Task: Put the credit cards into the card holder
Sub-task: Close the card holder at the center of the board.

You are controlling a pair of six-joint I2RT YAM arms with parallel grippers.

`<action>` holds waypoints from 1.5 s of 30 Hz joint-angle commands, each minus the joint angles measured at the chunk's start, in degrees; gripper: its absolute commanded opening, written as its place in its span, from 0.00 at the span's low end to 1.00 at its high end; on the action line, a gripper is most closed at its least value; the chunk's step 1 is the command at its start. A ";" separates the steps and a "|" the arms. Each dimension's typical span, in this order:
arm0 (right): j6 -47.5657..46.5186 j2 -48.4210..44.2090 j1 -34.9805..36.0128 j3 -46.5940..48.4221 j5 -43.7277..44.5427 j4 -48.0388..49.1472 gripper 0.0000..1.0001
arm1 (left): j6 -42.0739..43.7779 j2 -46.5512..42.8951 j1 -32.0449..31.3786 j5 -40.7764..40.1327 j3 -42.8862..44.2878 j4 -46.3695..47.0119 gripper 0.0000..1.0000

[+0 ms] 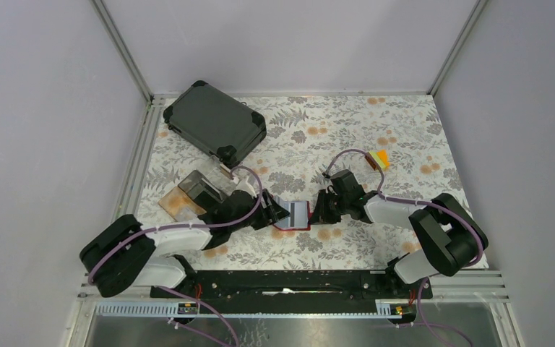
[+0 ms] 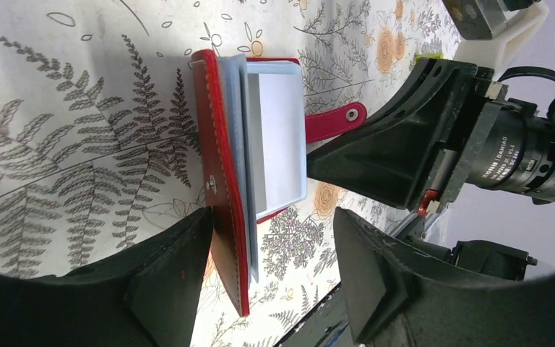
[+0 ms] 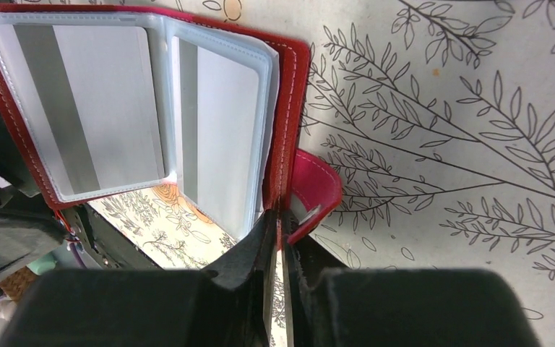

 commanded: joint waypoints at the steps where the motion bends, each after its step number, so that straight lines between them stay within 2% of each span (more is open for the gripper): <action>1: -0.50 0.16 0.76 0.77 2.15 -3.53 0.15 | 1.38 3.26 -0.61 2.77 4.41 7.56 0.64; 5: -0.67 -2.31 0.82 1.03 3.06 -5.05 0.26 | 1.68 5.17 -1.68 2.70 6.86 7.97 0.64; 8: -0.94 -4.21 0.81 1.62 4.35 -8.25 0.29 | 2.00 6.61 -2.23 2.68 8.17 8.19 0.64; 11: -0.69 -6.80 0.79 1.86 8.18 -11.28 0.33 | 2.18 8.77 -2.73 3.06 9.31 8.68 0.64; 16: 0.20 -13.90 0.65 0.58 15.20 -15.38 0.49 | 2.41 13.16 -3.14 3.90 10.54 10.63 0.64; 20: 0.70 -18.54 0.47 -1.37 13.05 -13.32 0.60 | 1.77 16.12 -3.36 5.30 10.84 13.84 0.64; 23: 2.36 -18.77 0.43 -2.89 9.04 -9.25 0.65 | 1.32 17.11 -3.57 5.21 10.97 14.49 0.64; 28: 3.58 -13.87 0.46 -3.36 4.23 -2.48 0.65 | 1.01 16.56 -3.58 4.13 9.81 14.34 0.64; 38: 4.22 -6.80 0.47 -3.08 1.63 2.10 0.53 | -0.10 17.50 -3.57 3.77 9.02 14.38 0.62; 45: 5.50 -3.02 0.60 -3.43 -1.04 5.42 0.37 | -0.14 18.12 -3.53 3.74 8.73 14.48 0.61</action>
